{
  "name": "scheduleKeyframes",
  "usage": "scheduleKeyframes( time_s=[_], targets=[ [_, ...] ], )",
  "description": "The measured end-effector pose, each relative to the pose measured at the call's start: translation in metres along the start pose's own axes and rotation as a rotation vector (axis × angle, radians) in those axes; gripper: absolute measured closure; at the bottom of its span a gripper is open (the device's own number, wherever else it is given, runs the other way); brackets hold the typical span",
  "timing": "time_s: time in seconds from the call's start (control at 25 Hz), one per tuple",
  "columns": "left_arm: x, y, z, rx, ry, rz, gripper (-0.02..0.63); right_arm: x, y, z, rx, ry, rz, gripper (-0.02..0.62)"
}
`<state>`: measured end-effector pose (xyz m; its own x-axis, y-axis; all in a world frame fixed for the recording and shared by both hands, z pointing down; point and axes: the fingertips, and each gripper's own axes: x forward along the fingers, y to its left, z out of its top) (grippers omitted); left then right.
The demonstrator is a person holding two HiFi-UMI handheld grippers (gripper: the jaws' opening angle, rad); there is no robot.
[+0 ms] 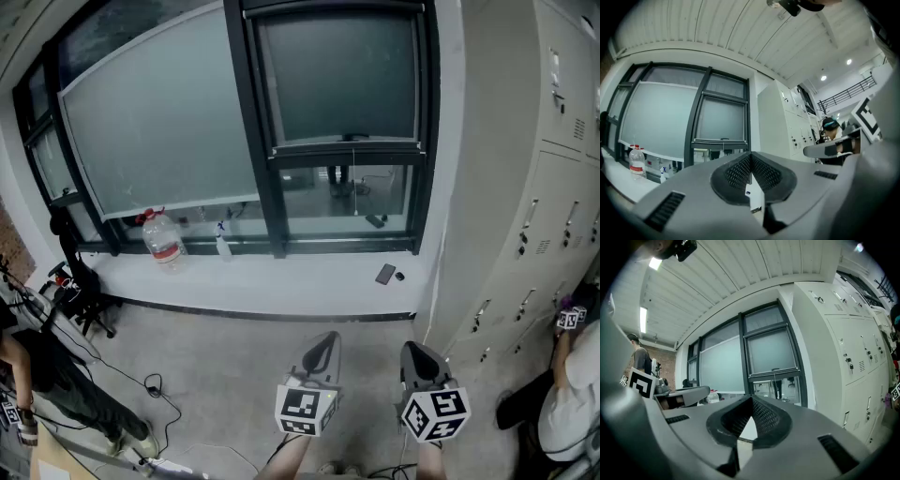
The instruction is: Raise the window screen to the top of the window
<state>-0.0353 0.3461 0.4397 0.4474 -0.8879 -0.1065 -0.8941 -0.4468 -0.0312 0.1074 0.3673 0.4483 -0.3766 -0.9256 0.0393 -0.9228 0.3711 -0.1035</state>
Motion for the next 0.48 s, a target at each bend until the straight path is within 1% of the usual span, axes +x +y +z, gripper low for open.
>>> scheduleKeyframes(
  time_s=[0.16,0.28,0.48],
  targets=[
    [0.0034,-0.0039,0.0002,0.011,-0.004,-0.001,0.604,-0.0028,-0.0073,0.0001,0.006,-0.009,-0.001,0.591],
    [0.0022,-0.0062,-0.0023,0.004,0.001,0.001,0.604,-0.0056,-0.0092,0.0008,0.006,-0.011,0.007,0.591],
    [-0.0017,-0.0051,-0.003,-0.01,0.003,0.017,0.604,-0.0067,-0.0113,-0.0001,0.041,-0.017,0.025,0.591]
  ],
)
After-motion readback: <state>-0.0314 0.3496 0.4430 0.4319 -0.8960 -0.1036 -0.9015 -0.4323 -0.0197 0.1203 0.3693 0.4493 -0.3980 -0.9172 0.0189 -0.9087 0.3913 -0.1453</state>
